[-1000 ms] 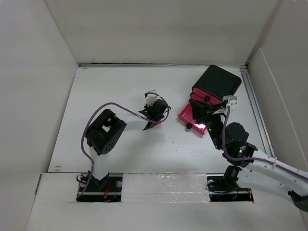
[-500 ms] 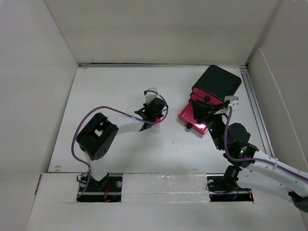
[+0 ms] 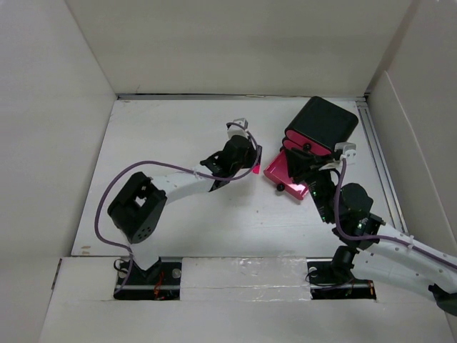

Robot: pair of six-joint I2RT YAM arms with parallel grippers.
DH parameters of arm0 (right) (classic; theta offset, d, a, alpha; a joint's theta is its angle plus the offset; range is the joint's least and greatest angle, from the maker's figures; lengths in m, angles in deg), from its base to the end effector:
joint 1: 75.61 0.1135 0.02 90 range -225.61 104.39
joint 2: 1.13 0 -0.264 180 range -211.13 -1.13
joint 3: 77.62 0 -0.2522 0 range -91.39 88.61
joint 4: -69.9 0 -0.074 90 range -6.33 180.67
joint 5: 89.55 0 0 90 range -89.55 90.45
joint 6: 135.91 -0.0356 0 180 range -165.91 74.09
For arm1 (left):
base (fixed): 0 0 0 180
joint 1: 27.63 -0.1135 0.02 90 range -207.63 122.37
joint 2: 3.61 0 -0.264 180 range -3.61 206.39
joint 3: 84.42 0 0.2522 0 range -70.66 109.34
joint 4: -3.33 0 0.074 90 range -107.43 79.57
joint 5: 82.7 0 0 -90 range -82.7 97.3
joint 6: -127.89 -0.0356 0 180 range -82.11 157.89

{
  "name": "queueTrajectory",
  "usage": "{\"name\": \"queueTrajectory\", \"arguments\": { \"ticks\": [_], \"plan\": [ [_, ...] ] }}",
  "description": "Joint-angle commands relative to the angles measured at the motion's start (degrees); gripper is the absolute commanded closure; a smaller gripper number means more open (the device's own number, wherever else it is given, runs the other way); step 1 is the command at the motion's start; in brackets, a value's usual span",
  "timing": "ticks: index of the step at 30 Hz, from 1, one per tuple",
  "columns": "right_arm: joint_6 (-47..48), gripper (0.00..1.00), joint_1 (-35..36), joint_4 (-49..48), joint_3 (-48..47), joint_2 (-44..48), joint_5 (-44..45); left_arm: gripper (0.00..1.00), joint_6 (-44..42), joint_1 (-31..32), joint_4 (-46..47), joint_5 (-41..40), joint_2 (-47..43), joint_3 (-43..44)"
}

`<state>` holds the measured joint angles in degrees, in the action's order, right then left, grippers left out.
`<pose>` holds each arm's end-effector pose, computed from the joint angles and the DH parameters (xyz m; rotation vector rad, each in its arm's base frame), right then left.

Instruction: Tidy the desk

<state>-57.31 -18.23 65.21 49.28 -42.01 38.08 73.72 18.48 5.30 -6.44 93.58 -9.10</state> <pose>0.1071 0.1270 0.3694 0.0404 1.3623 0.5955 0.2759 -0.2746 0.2445 0.0107 1.9772 -0.7270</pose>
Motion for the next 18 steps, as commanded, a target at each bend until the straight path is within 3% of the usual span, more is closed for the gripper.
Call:
{"name": "queueTrajectory", "arguments": {
  "ticks": [1,8,10,11,14,18],
  "plan": [
    [-0.1,0.70,-0.1,-1.6,-2.0,0.3,-0.4,1.00,0.2,2.0,4.8,7.2,3.6,7.9],
    [0.1,0.70,-0.1,-1.8,-1.7,0.3,-0.3,0.97,2.9,3.4,9.9,15.1,11.5,14.1],
    [0.2,0.70,-0.1,-1.9,-1.9,0.0,0.0,0.88,2.8,3.4,10.0,17.8,13.3,15.9],
    [0.2,0.70,-0.1,-1.8,-2.0,-0.1,-0.2,0.76,2.7,3.4,9.9,18.5,13.9,16.3],
    [0.1,0.70,-0.1,-1.8,-1.7,0.3,0.0,0.58,2.1,3.4,8.4,19.9,15.7,17.6],
    [0.1,0.70,-0.1,-1.9,-1.9,-0.1,-0.5,0.47,1.1,3.4,10.5,22.1,14.9,15.2]
  ]
}}
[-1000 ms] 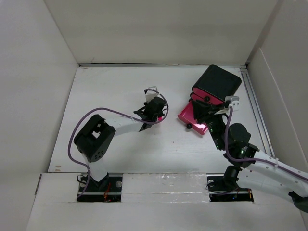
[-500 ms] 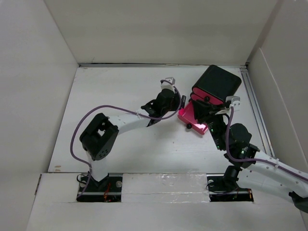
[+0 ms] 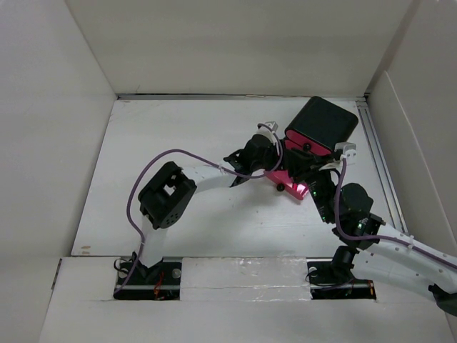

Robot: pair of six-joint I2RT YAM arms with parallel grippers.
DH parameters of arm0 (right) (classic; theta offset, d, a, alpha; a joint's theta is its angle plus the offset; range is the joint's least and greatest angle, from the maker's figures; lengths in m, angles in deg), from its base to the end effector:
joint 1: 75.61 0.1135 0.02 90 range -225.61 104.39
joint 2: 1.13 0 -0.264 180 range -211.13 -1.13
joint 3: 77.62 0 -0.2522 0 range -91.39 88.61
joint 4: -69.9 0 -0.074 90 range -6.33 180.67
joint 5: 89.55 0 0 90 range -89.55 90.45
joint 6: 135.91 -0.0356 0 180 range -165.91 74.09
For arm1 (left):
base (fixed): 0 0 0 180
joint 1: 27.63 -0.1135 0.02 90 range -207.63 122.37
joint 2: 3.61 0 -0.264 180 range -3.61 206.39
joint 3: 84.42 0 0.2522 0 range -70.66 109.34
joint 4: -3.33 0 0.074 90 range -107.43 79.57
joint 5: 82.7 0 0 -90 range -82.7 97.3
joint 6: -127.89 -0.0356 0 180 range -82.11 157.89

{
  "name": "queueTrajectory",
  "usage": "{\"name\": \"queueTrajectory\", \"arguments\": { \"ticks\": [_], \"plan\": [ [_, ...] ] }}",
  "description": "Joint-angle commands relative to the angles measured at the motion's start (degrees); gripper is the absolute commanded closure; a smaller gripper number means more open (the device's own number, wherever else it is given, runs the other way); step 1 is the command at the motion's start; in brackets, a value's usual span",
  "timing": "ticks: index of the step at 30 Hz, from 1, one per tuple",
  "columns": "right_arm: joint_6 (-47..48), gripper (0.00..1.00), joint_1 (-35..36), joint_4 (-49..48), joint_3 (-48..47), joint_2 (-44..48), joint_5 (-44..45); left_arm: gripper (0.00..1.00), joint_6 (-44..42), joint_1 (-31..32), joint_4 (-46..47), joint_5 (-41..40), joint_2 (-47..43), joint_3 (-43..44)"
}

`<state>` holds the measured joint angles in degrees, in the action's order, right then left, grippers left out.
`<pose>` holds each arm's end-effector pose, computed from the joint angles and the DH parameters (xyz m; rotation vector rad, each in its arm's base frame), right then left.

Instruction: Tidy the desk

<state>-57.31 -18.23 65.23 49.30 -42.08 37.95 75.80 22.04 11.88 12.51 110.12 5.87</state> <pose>0.1072 0.1273 0.3691 0.0375 1.3635 0.5960 0.2974 -0.3554 0.2267 0.2731 1.9723 -1.1241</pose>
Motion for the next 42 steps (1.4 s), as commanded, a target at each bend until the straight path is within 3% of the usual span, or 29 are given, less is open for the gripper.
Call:
{"name": "queueTrajectory", "arguments": {
  "ticks": [1,8,12,17,20,24,33,42],
  "plan": [
    [0.1,0.70,-0.1,-2.0,-1.9,0.0,-0.3,0.47,-1.5,-0.2,4.7,2.9,-2.9,-0.3],
    [-0.1,0.70,-0.1,-1.9,-1.7,0.3,-0.1,0.50,-3.3,-4.0,4.9,-9.9,-17.2,-16.9],
    [-0.1,0.70,-0.1,-2.1,-1.8,-0.3,-1.1,0.49,-4.9,-8.0,-1.1,-24.2,-27.0,-28.5],
    [-0.5,0.70,-0.6,-2.4,-2.0,-1.3,-1.5,0.28,-4.1,-9.7,-10.5,-35.2,-37.1,-36.0],
    [-0.6,0.70,-0.6,-2.4,-2.2,-1.8,-1.9,0.23,-3.6,-15.6,-9.3,-31.9,-40.6,-41.2],
    [-0.6,0.69,-0.6,-2.0,-2.5,-2.1,-2.1,0.23,-5.0,-24.6,-5.0,-19.0,-39.8,-45.1],
    [-0.5,0.68,-0.6,-2.0,-2.4,-2.2,-1.9,0.24,-13.6,-23.9,-4.6,-12.9,-31.8,-39.7],
    [-0.3,0.67,-0.6,-2.2,-2.6,-3.3,-1.5,0.34,-15.4,-21.4,-6.9,-14.9,-24.4,-36.0]
  ]
}}
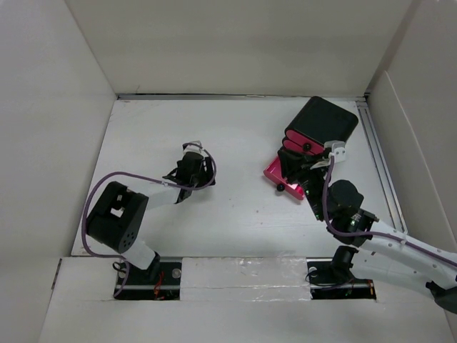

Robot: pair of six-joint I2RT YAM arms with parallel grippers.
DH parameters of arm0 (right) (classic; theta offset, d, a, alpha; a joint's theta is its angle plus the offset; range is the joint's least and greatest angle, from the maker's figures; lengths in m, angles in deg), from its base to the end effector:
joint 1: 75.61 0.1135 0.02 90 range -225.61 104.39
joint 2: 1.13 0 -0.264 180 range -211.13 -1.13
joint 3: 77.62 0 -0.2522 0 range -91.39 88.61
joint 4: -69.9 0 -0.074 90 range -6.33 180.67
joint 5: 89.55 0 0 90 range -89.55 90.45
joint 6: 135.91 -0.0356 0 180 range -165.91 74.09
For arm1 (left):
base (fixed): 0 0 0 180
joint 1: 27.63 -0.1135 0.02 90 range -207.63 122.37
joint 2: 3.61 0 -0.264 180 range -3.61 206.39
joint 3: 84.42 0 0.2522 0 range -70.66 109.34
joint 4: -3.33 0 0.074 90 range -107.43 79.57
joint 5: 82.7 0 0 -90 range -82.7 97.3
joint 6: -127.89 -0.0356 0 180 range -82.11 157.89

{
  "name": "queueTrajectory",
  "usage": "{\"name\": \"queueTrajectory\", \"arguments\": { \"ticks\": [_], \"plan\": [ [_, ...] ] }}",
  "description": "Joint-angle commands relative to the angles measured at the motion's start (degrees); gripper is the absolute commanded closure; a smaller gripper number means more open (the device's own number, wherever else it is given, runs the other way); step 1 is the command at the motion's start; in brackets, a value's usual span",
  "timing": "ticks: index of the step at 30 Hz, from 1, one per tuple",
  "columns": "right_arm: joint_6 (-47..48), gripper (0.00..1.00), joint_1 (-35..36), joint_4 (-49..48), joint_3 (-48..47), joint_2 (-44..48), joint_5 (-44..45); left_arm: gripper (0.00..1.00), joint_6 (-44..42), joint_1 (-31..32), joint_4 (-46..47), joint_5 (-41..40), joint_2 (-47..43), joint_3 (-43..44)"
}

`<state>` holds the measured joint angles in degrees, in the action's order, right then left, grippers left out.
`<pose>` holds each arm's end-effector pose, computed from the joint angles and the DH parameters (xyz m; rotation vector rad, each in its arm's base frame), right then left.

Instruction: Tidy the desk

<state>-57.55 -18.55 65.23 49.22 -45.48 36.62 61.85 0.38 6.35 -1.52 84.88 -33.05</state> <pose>0.1157 0.1399 0.3606 -0.0053 1.4057 0.5791 0.2714 -0.1382 0.1640 -0.0121 2.1796 -0.3553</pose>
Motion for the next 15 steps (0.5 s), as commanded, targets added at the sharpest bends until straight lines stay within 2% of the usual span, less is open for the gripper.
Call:
{"name": "queueTrajectory", "arguments": {
  "ticks": [1,5,6,8,11,12,14,15],
  "plan": [
    [-0.1,0.67,-0.3,-2.1,-2.5,0.2,-0.2,0.35,-1.5,0.8,-1.7,-1.5,1.1,3.2],
    [-0.1,0.67,-0.3,-2.3,-2.4,0.2,0.3,0.46,-1.2,2.9,-6.0,-6.1,2.8,5.9],
    [0.0,0.67,-0.3,-2.2,-2.5,0.2,0.3,0.51,-1.1,3.5,-7.0,-7.3,4.0,6.7],
    [0.0,0.67,-0.3,-2.2,-2.5,0.3,0.2,0.54,-0.7,5.9,-10.5,-10.2,5.6,9.1],
    [0.0,0.67,-0.3,-2.2,-2.5,0.5,0.1,0.69,0.6,9.3,-13.9,-13.8,8.7,11.9],
    [0.0,0.67,-0.3,-2.2,-2.4,0.5,0.0,0.80,1.2,10.0,-14.4,-14.3,9.8,12.3],
    [-0.1,0.67,-0.3,-2.1,-2.4,0.9,0.1,0.91,1.9,10.6,-13.6,-11.6,10.4,12.6],
    [-0.1,0.67,-0.3,-2.2,-2.4,1.0,0.0,1.00,2.2,10.6,-12.9,-10.8,10.7,12.2]
  ]
}}
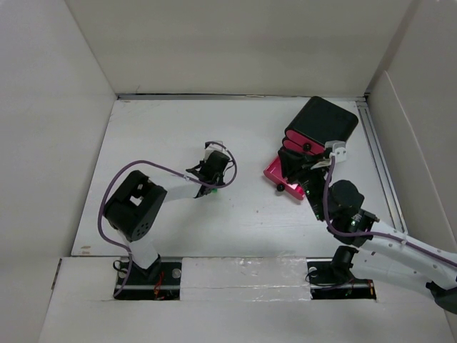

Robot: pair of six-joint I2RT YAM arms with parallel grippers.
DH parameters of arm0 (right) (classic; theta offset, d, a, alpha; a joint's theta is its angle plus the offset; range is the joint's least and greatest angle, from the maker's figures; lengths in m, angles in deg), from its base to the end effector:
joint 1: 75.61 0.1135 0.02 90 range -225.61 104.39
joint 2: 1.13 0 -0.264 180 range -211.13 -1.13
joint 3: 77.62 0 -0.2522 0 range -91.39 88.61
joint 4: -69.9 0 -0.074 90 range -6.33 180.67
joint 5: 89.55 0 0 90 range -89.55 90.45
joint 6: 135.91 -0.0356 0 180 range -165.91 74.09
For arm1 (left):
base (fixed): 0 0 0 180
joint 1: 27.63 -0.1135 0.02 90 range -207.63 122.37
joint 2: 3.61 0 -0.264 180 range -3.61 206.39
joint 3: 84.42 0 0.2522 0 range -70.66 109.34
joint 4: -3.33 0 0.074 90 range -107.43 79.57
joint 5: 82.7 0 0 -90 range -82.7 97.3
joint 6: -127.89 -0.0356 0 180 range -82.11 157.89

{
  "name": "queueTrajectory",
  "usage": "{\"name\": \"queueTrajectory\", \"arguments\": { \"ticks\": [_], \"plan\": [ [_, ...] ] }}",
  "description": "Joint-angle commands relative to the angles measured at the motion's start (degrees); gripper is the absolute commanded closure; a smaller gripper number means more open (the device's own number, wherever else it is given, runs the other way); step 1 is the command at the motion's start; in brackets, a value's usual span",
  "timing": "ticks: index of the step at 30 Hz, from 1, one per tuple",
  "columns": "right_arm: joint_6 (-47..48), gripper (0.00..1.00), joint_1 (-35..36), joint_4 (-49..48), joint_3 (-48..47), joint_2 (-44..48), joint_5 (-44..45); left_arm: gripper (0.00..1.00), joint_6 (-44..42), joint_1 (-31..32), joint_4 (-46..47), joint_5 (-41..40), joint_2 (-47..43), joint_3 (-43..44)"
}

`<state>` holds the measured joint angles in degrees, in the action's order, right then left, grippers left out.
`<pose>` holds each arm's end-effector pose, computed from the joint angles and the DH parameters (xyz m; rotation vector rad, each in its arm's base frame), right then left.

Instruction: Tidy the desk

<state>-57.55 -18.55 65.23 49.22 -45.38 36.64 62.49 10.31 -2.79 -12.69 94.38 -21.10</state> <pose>0.1155 0.1396 0.3609 -0.0041 1.4044 0.5798 0.2799 -0.2028 0.1613 0.0803 2.2375 -0.1943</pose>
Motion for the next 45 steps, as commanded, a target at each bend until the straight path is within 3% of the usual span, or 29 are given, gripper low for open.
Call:
{"name": "queueTrajectory", "arguments": {
  "ticks": [1,7,11,14,18,24,25,26,28,29,32,33,37,40,45],
  "plan": [
    [-0.1,0.67,-0.3,-2.1,-2.4,0.9,-0.1,1.00,2.1,0.7,-3.2,1.2,1.1,0.2],
    [-0.1,0.67,-0.3,-2.1,-2.3,1.4,-0.1,1.00,3.8,0.7,1.6,8.6,-4.1,0.0],
    [-0.1,0.67,-0.3,-2.1,-2.1,1.8,0.3,1.00,4.2,0.7,7.9,21.6,-6.9,2.8],
    [-0.1,0.67,-0.3,-2.0,-2.1,2.1,0.1,1.00,4.9,4.7,10.0,25.7,-4.6,8.2],
    [-0.1,0.67,-0.3,-1.9,-1.9,2.9,0.1,1.00,7.3,10.1,10.2,26.8,6.2,19.4],
    [-0.1,0.67,-0.3,-1.9,-1.5,4.0,0.4,1.00,11.6,12.0,13.3,28.8,14.3,27.8],
    [-0.1,0.67,-0.3,-1.8,-1.6,4.0,0.6,0.95,11.8,12.0,13.6,29.5,15.0,29.2],
    [0.1,0.67,-0.3,-1.8,-1.6,4.0,0.6,0.80,12.0,12.0,13.5,29.6,15.9,29.7],
    [0.1,0.67,-0.3,-1.6,-1.7,4.0,0.6,0.64,11.8,12.0,12.9,30.1,16.5,30.3],
    [0.1,0.67,-0.3,-1.7,-1.6,3.9,0.8,0.50,11.6,12.0,12.6,29.7,16.6,30.3],
    [0.1,0.67,-0.3,-2.0,-1.6,3.5,0.0,0.31,10.9,12.0,13.3,29.8,15.8,28.7],
    [0.0,0.67,-0.3,-2.0,-1.7,3.0,-0.1,0.30,10.9,12.0,14.0,29.9,15.4,27.8],
    [0.1,0.67,-0.3,-2.1,-1.9,2.2,0.4,0.32,9.1,12.0,17.8,27.5,9.8,20.6],
    [0.0,0.67,-0.3,-1.9,-2.1,2.1,0.1,0.42,8.4,12.0,21.0,24.0,5.7,13.4],
    [0.1,0.67,-0.3,-2.3,-2.2,1.2,0.0,0.86,6.0,12.6,23.6,26.1,-0.2,4.8]
  ]
}}
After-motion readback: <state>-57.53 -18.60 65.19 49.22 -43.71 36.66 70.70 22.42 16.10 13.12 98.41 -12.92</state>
